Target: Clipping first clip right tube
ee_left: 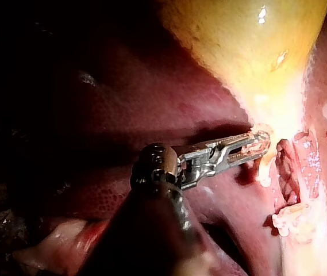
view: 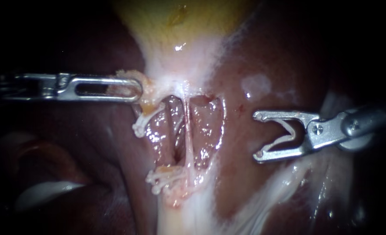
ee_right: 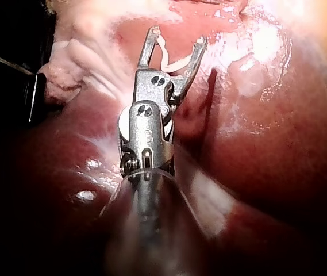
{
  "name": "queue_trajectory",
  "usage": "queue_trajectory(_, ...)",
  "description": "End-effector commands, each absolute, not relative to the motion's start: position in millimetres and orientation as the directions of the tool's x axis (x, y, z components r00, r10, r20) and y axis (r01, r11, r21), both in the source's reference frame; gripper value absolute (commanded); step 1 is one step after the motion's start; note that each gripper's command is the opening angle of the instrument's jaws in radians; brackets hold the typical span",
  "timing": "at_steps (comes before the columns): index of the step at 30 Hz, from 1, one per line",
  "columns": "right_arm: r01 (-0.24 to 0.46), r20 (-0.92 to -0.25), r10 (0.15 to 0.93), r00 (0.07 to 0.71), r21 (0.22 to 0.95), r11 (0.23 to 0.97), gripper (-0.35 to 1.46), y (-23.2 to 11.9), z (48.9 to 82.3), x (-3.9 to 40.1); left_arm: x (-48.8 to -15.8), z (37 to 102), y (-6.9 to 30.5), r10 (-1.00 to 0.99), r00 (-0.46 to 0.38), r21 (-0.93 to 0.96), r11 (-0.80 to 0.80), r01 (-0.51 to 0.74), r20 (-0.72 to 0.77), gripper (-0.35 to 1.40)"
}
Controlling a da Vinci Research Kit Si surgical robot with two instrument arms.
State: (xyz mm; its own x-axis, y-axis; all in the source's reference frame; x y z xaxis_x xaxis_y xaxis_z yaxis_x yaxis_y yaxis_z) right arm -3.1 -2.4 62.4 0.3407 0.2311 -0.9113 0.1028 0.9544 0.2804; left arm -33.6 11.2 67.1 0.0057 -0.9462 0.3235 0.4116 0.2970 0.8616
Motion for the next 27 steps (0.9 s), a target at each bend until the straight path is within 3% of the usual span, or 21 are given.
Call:
queue_trajectory(1, 0.103, -0.911, 0.231, 0.341, 0.28, 0.954, 0.5, -2.4, 62.4, -3.1, -33.4, 66.8, 11.1, -0.946, 0.0, 0.863, 0.294, 0.412, 0.323, -0.35)
queue_trajectory(17, 0.095, -0.913, 0.221, 0.344, 0.268, 0.959, 0.5, -3.1, 63.1, -1.6, -33.4, 66.2, 10.7, -0.946, -0.008, 0.861, 0.291, 0.417, 0.323, -0.35)
queue_trajectory(27, 0.061, -0.874, 0.343, 0.344, 0.386, 0.921, 0.5, -5.1, 66.5, 3.8, -33.5, 65.5, 10.2, -0.946, -0.014, 0.86, 0.288, 0.422, 0.324, -0.35)
